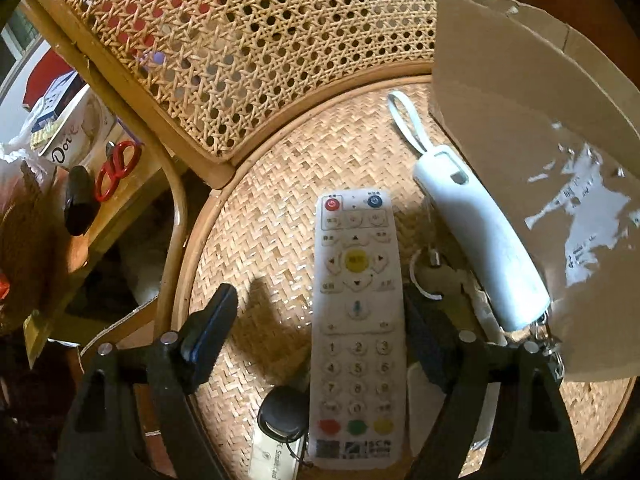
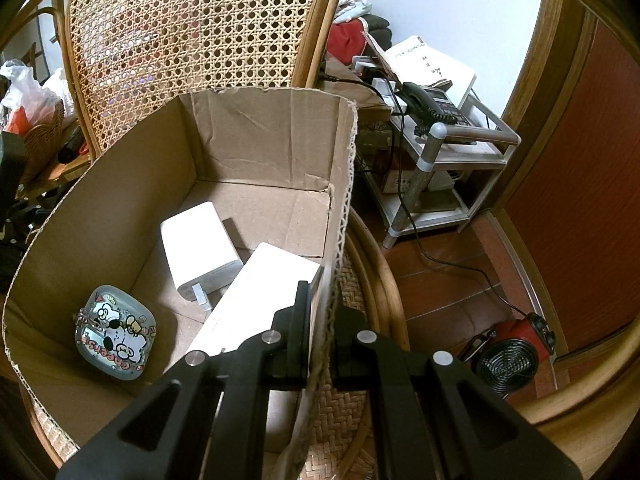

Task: Organize rigid objects
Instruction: 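Move the left tool back over the white remote control, then close the left gripper on the white remote control and lift it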

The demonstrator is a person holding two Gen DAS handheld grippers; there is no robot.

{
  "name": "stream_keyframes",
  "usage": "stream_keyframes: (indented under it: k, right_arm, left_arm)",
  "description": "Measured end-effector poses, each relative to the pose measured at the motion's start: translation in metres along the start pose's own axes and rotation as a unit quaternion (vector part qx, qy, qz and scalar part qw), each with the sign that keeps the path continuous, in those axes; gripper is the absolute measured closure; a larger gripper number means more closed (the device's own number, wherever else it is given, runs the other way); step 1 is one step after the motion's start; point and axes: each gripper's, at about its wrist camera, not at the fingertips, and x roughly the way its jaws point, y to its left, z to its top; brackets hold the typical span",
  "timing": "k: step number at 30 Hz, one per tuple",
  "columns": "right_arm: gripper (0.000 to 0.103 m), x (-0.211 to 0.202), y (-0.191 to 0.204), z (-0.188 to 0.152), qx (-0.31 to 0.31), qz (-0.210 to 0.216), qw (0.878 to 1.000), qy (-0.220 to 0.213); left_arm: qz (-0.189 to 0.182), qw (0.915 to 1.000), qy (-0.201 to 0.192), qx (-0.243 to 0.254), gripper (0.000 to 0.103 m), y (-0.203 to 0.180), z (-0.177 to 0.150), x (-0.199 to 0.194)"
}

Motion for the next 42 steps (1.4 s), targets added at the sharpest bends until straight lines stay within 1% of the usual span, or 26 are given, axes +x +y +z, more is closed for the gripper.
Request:
stream_keyframes:
  k: [3,6,8,9,10,11,12,13,15,18,24,28,30,34,37,40,42]
  right_arm:
    - [0.096,0.0,-0.001,0.0,0.0,0.0,1.0,0.0]
    - [0.096,0.0,0.0,0.0,0.0,0.0,1.0,0.0]
    - [0.096,0.0,-0.001,0.0,0.0,0.0,1.0,0.0]
    - [0.096,0.0,-0.001,0.0,0.0,0.0,1.0,0.0]
    - [0.096,0.0,0.0,0.0,0.0,0.0,1.0,0.0]
    - [0.096,0.0,-0.001,0.0,0.0,0.0,1.0,0.0]
    - [0.096,0.0,0.0,0.0,0.0,0.0,1.0,0.0]
    - [0.096,0.0,0.0,0.0,0.0,0.0,1.0,0.0]
    - [0.096,0.0,0.0,0.0,0.0,0.0,1.0,0.0]
    - [0.096,0.0,0.0,0.0,0.0,0.0,1.0,0.0]
    - [0.096,0.0,0.0,0.0,0.0,-0.001,1.0,0.0]
    - [0.096,0.0,0.0,0.0,0.0,0.0,1.0,0.0]
    - [0.096,0.0,-0.001,0.0,0.001,0.0,1.0,0.0]
    - [0.096,0.0,-0.001,0.0,0.001,0.0,1.0,0.0]
    - [0.096,0.0,-0.001,0.0,0.0,0.001,1.0,0.0]
    - [0.096,0.0,-0.001,0.0,0.0,0.0,1.0,0.0]
    - [0.096,0.0,-0.001,0.0,0.0,-0.001,1.0,0.0]
  left_arm:
    - [-0.001,1.0,0.004,-0.006,0.016,0.001,0.001,0.002]
    - [-0.013,0.9996,0.012,-0.02,0.016,0.004,0.002,0.005]
    - [-0.029,0.9987,0.02,-0.036,0.017,0.009,0.002,0.008]
    - [-0.038,0.9982,0.022,-0.041,0.022,0.011,0.002,0.008]
    - [-0.056,0.9972,0.023,-0.044,0.034,0.012,0.001,0.008]
    - [-0.074,0.9959,0.023,-0.047,0.043,0.012,0.001,0.007]
    - [-0.078,0.9956,0.019,-0.047,0.057,0.011,0.001,0.004]
    - [-0.065,0.9971,0.016,-0.036,0.062,0.006,0.001,0.003]
    - [-0.06,0.9977,0.012,-0.03,0.063,0.003,0.002,0.002]
    - [-0.066,0.9966,0.016,-0.045,0.064,0.006,0.004,0.002]
    - [-0.075,0.9946,-0.009,-0.071,0.064,0.014,0.009,-0.015]
    - [-0.082,0.9925,-0.04,-0.081,0.064,0.015,0.017,-0.033]
    - [-0.072,0.9922,-0.06,-0.082,0.064,0.005,0.021,-0.046]
    - [-0.08,0.9871,-0.096,-0.1,0.064,-0.001,0.031,-0.068]
    - [-0.068,0.9839,-0.132,-0.099,0.064,-0.006,0.038,-0.086]
    - [-0.077,0.9785,-0.159,-0.106,0.064,-0.01,0.044,-0.102]
    - [-0.076,0.9759,-0.171,-0.112,0.064,-0.011,0.048,-0.111]
